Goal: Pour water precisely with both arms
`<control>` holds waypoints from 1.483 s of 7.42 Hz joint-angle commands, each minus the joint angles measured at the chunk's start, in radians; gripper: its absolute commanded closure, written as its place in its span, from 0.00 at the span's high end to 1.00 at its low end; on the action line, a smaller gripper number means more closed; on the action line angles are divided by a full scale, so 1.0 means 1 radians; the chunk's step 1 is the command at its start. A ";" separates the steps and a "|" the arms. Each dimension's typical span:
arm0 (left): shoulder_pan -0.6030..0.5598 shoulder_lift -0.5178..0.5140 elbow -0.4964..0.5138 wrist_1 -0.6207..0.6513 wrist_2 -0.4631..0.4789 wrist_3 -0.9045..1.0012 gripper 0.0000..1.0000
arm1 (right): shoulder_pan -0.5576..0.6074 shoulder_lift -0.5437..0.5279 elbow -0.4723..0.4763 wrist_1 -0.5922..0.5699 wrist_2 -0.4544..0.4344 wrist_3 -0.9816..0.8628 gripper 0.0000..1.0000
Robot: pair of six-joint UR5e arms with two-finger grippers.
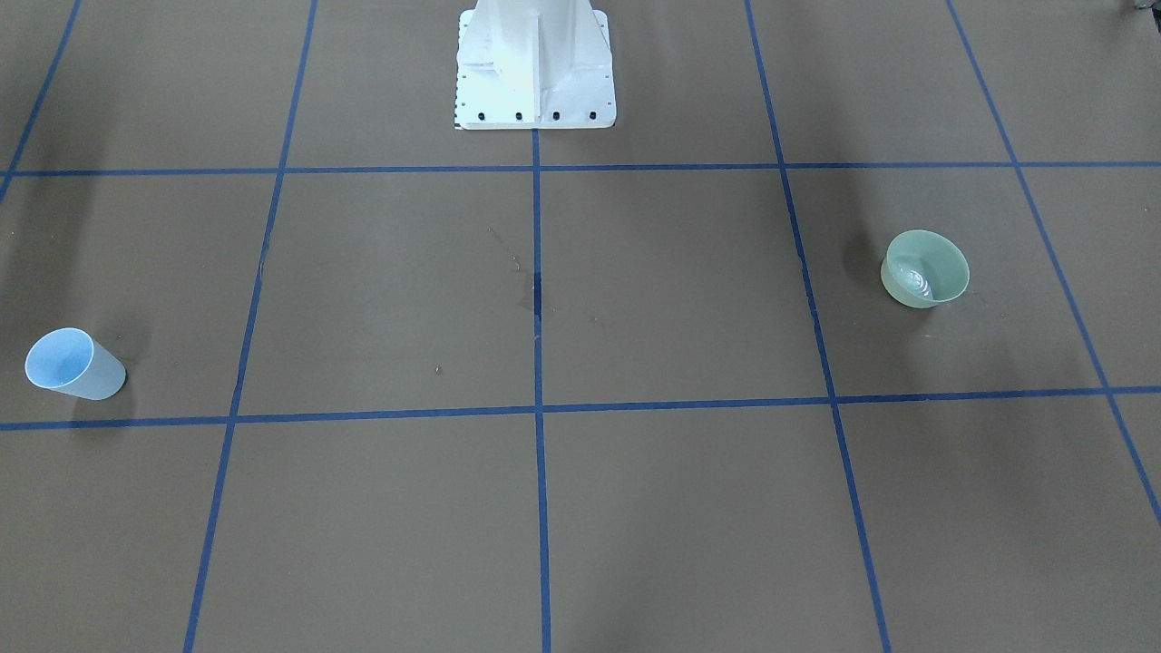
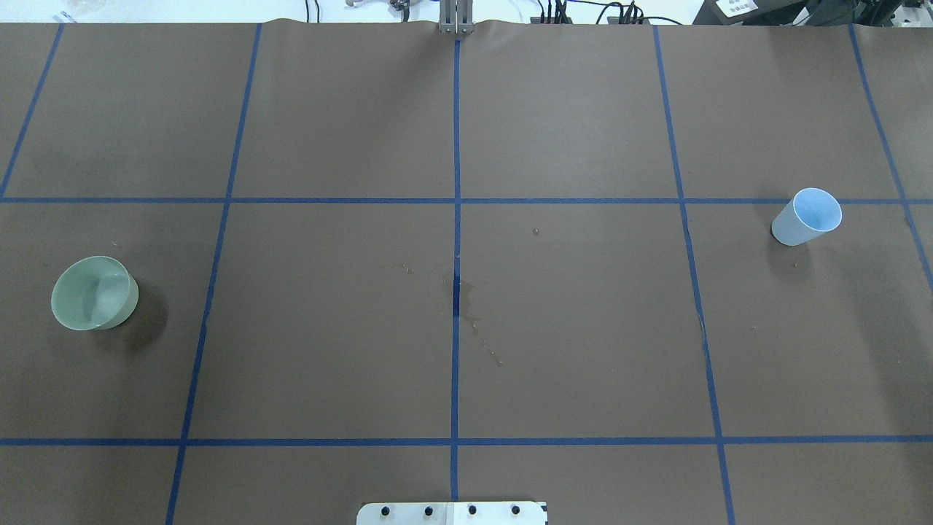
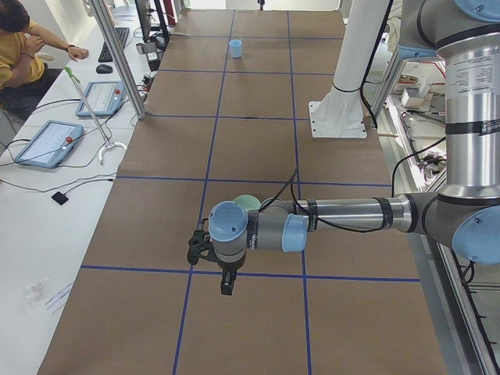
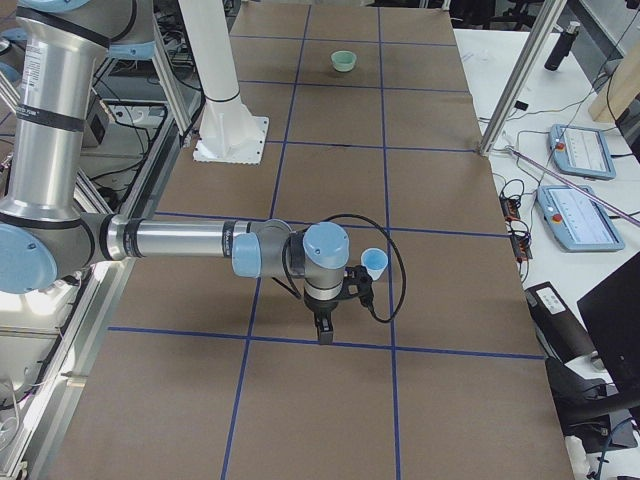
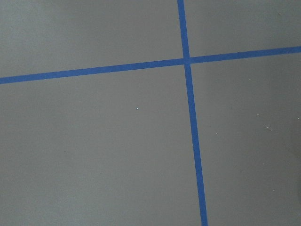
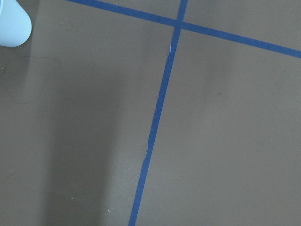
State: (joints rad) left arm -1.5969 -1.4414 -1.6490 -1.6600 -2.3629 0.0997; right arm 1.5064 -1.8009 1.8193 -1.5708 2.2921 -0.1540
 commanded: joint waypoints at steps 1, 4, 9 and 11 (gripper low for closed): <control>0.003 -0.001 0.000 0.003 0.005 -0.003 1.00 | 0.000 0.000 0.000 0.000 0.001 -0.001 1.00; 0.005 -0.004 -0.006 -0.004 -0.001 0.000 1.00 | 0.002 0.014 0.009 0.002 -0.003 -0.001 1.00; 0.003 -0.013 0.001 -0.228 0.004 -0.009 1.00 | 0.000 0.043 -0.015 0.102 -0.003 0.011 1.00; 0.003 -0.019 -0.005 -0.322 -0.006 -0.009 1.00 | 0.000 0.048 -0.011 0.162 0.003 0.013 1.00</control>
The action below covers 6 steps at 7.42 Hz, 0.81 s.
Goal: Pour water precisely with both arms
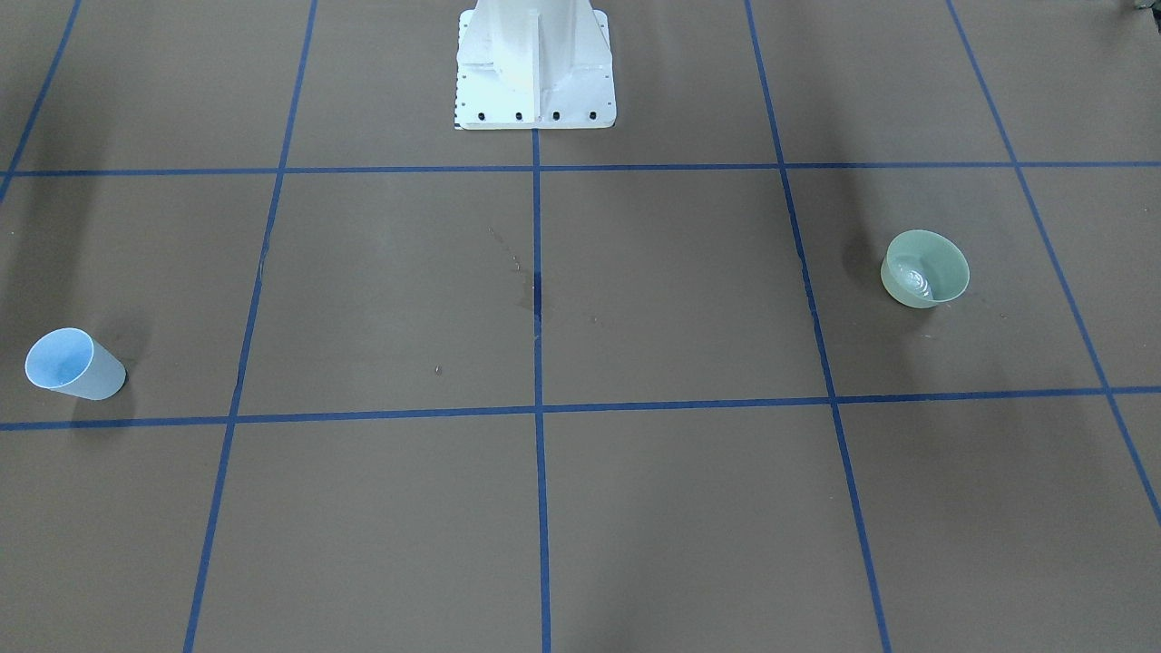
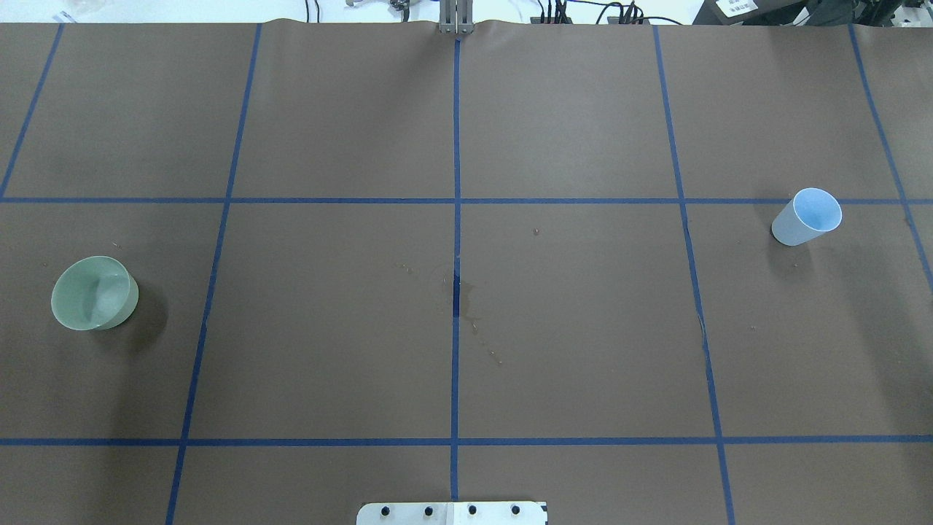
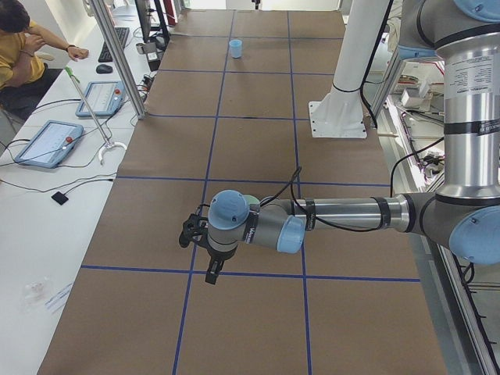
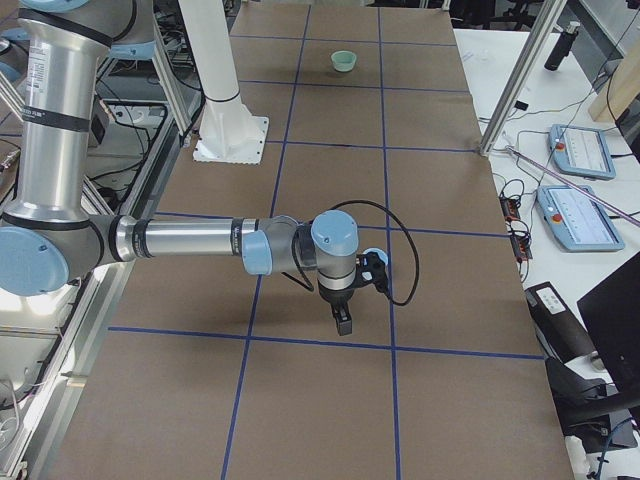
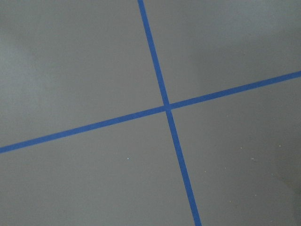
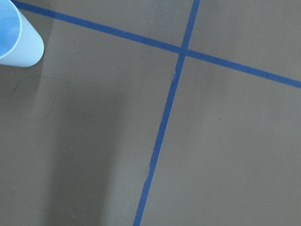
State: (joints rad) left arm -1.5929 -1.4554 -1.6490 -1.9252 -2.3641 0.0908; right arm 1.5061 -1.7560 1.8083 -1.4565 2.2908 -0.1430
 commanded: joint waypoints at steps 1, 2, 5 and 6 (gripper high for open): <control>0.001 -0.025 -0.005 -0.070 -0.004 -0.003 1.00 | 0.000 -0.002 -0.007 0.085 0.007 0.003 1.00; 0.002 -0.037 -0.009 -0.083 -0.027 -0.079 1.00 | 0.000 0.000 -0.009 0.090 0.007 0.009 1.00; 0.161 -0.043 0.008 -0.236 -0.147 -0.179 1.00 | -0.001 0.000 -0.006 0.094 0.007 0.092 1.00; 0.181 -0.039 0.006 -0.265 -0.142 -0.327 1.00 | 0.000 0.001 -0.010 0.094 0.007 0.091 1.00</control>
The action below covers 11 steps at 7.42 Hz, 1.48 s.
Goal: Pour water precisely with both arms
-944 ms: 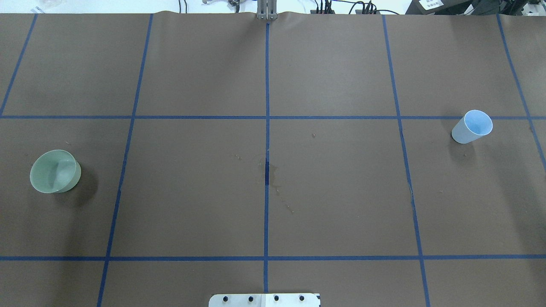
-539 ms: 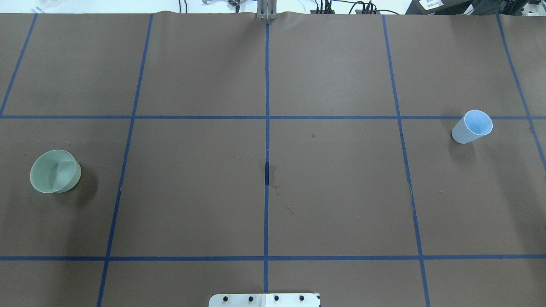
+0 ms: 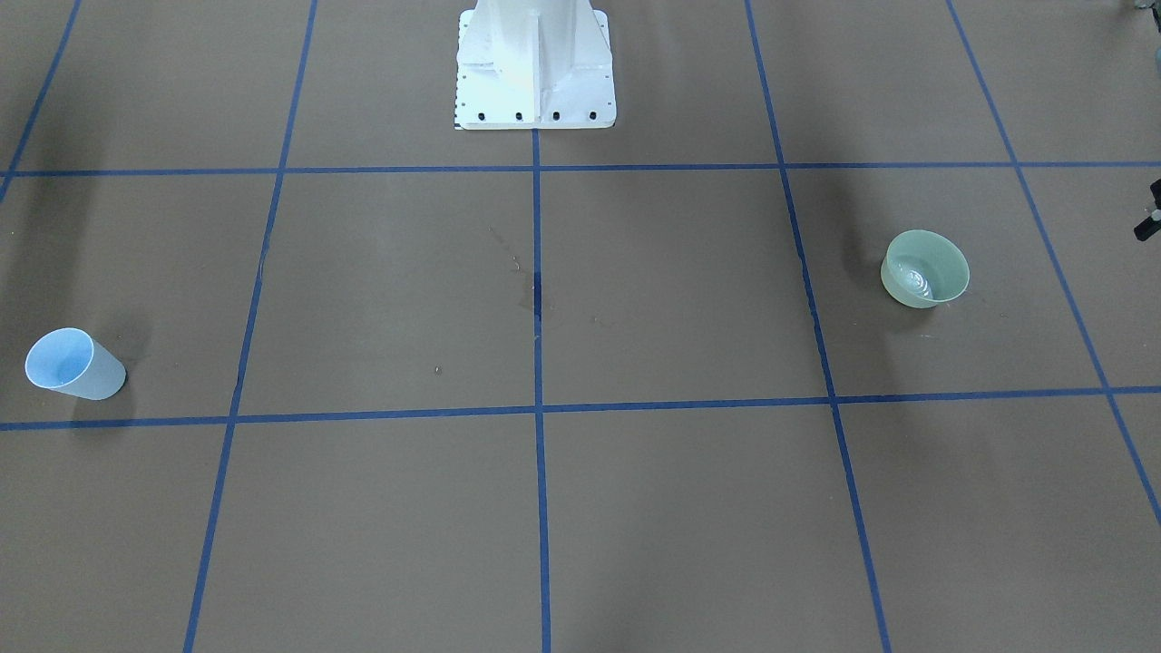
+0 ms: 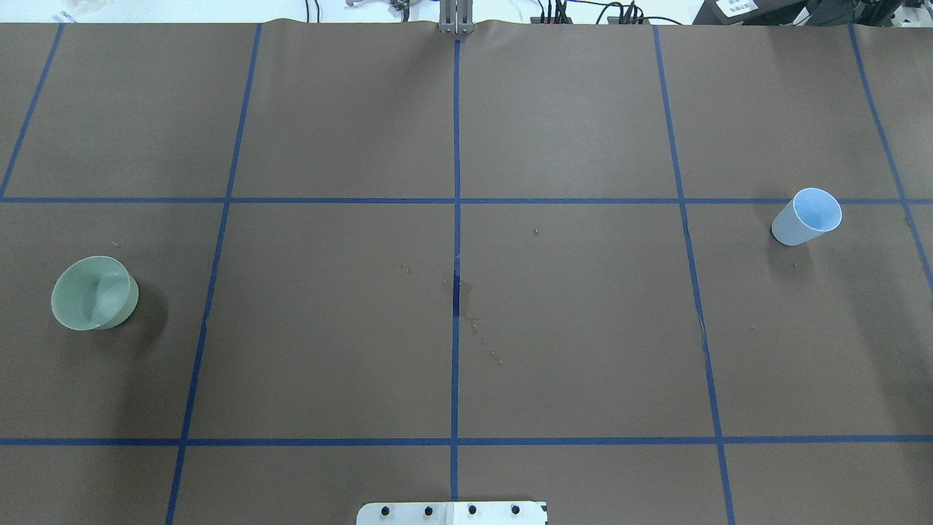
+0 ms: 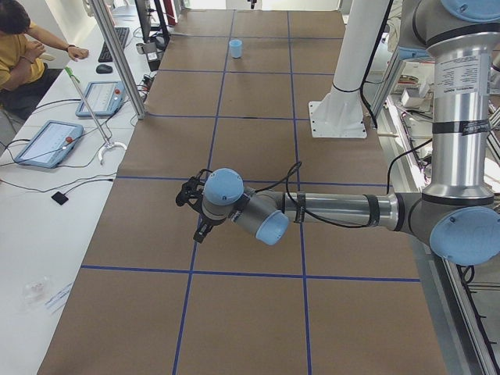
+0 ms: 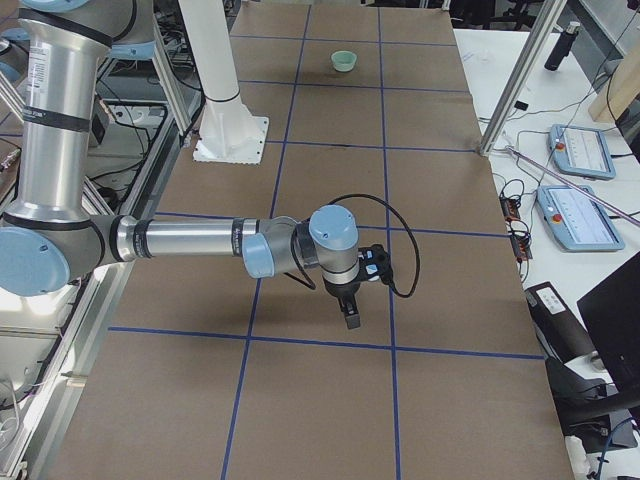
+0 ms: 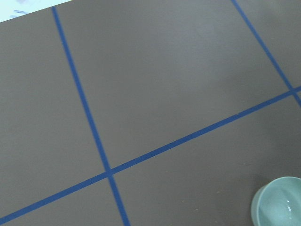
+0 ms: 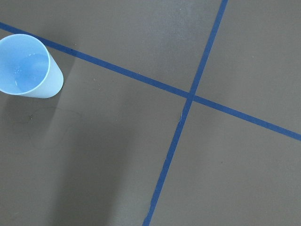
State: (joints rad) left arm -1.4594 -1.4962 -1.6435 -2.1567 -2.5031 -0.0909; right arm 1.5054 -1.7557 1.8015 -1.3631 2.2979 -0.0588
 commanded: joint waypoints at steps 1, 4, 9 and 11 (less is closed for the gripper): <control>0.091 0.017 0.002 -0.063 0.044 -0.202 1.00 | -0.001 -0.001 -0.005 0.002 0.000 0.007 1.00; 0.296 0.048 0.004 -0.153 0.248 -0.430 1.00 | -0.001 -0.001 -0.005 0.004 0.000 0.005 1.00; 0.502 0.063 0.024 -0.215 0.348 -0.520 1.00 | -0.001 -0.007 -0.005 0.004 0.000 0.001 1.00; 0.524 0.063 0.028 -0.218 0.346 -0.518 0.59 | -0.001 -0.008 -0.005 0.005 0.000 -0.001 1.00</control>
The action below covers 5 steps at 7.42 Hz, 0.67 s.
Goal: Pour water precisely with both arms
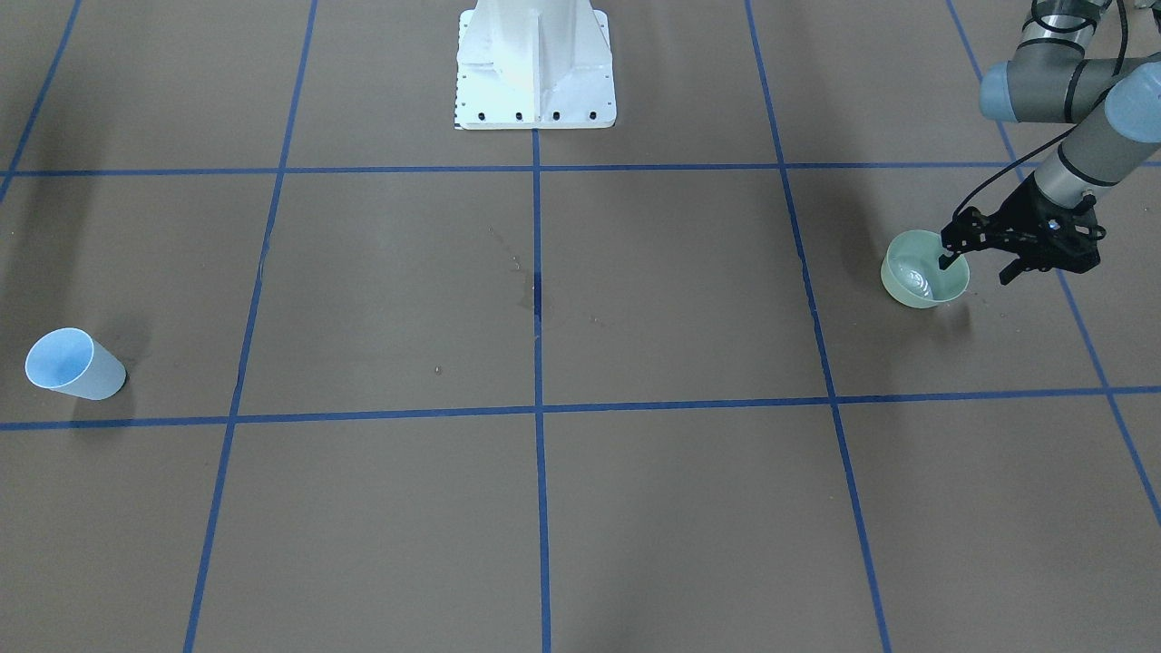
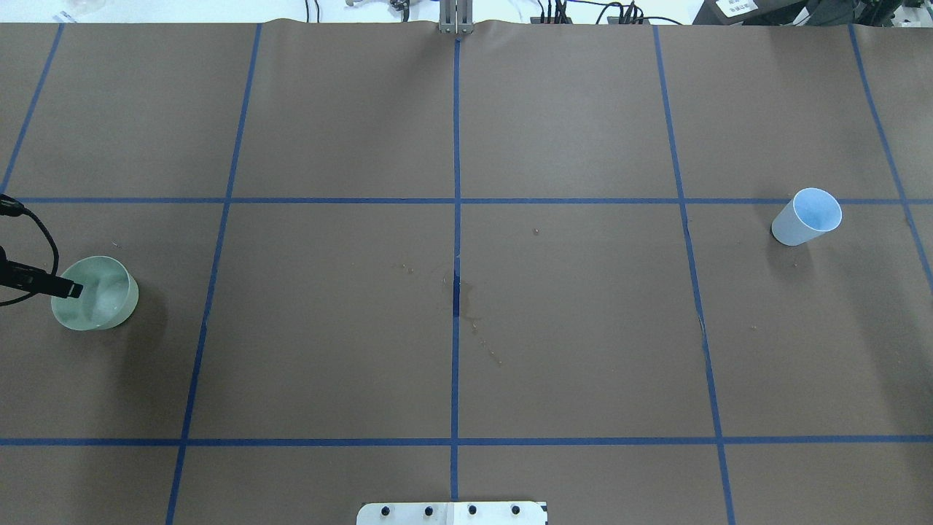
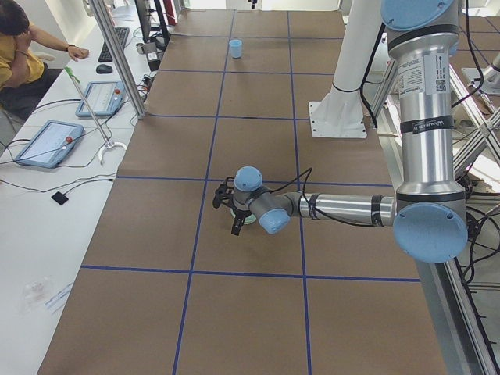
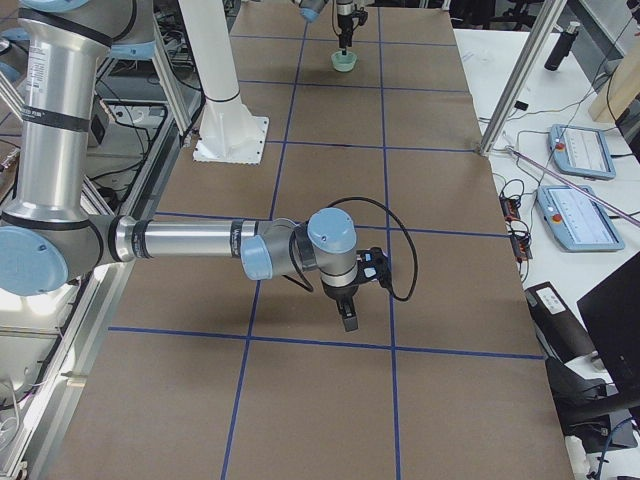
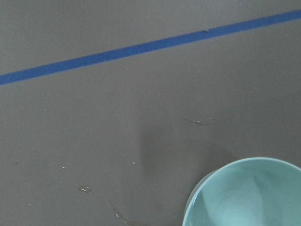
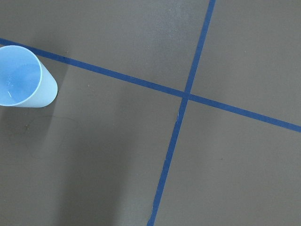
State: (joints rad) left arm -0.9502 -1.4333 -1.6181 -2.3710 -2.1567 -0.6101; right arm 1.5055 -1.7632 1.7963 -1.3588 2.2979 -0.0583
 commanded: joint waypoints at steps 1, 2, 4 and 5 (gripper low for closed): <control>0.017 0.001 0.003 -0.002 0.001 0.006 0.01 | -0.001 -0.001 0.002 0.001 0.000 -0.001 1.00; 0.018 0.001 0.004 -0.014 0.002 0.006 0.00 | -0.001 -0.001 0.002 0.000 0.000 -0.001 1.00; 0.018 0.002 0.001 -0.031 0.000 0.006 0.00 | -0.001 -0.001 0.002 0.000 0.000 0.000 1.00; 0.014 0.001 -0.023 -0.031 -0.014 0.001 0.00 | -0.001 0.001 0.002 0.000 0.000 0.000 1.00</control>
State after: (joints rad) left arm -0.9335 -1.4318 -1.6209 -2.3995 -2.1593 -0.6054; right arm 1.5049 -1.7638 1.7978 -1.3590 2.2979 -0.0585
